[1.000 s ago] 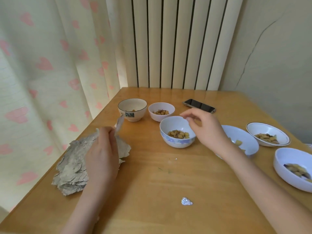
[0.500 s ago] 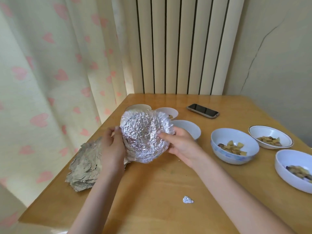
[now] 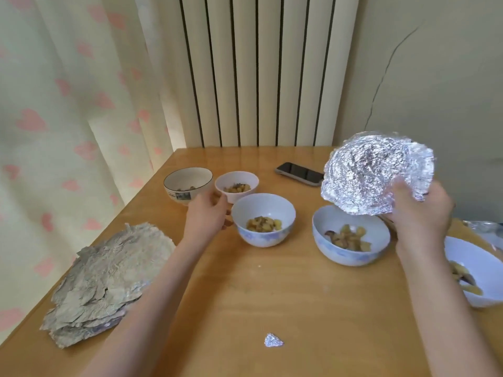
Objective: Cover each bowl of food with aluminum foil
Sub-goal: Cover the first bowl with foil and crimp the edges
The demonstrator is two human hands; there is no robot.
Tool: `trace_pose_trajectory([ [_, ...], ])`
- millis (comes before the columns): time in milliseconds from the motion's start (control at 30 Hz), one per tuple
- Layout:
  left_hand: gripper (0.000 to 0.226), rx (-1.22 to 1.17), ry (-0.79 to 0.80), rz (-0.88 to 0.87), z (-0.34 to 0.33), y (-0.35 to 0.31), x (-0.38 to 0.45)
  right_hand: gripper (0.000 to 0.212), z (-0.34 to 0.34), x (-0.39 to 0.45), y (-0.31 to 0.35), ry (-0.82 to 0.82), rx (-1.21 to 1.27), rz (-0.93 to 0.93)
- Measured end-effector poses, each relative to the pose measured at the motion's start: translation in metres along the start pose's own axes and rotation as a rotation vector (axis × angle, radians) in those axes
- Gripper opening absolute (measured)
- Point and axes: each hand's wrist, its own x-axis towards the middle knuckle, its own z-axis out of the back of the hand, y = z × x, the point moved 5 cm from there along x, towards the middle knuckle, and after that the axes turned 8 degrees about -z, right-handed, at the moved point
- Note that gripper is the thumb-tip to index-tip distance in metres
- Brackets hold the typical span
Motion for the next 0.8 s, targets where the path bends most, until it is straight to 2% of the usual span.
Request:
trace_pose_trajectory([
  [133,0.015,0.315,-0.109,-0.207,-0.013,-0.022,0.012,0.007,0.058,0.025,-0.012,-0.181,-0.154,0.02],
  [233,0.011,0.337,-0.113,-0.366,-0.036,-0.062,0.002,0.005,0.109,0.04,-0.025,-0.338,-0.236,0.011],
  [367,0.012,0.187,0.045,-0.58,-0.093,-0.118,-0.027,0.031,0.156,0.062,-0.07,-0.393,-0.2,-0.053],
  [467,0.012,0.225,0.241,-0.673,-0.146,-0.147,-0.041,0.054,0.159,0.042,-0.056,-0.377,-0.147,-0.08],
  [567,0.013,0.362,0.45,-0.579,-0.202,-0.16,-0.033,0.05,0.146,0.023,-0.037,-0.346,-0.124,-0.102],
  [667,0.03,0.463,0.496,-0.337,-0.236,-0.151,-0.009,0.043,0.142,0.024,-0.042,-0.269,-0.173,-0.089],
  [800,0.03,0.457,0.601,-0.209,-0.266,-0.139,0.01,0.04,0.145,0.028,-0.046,-0.252,-0.215,-0.072],
])
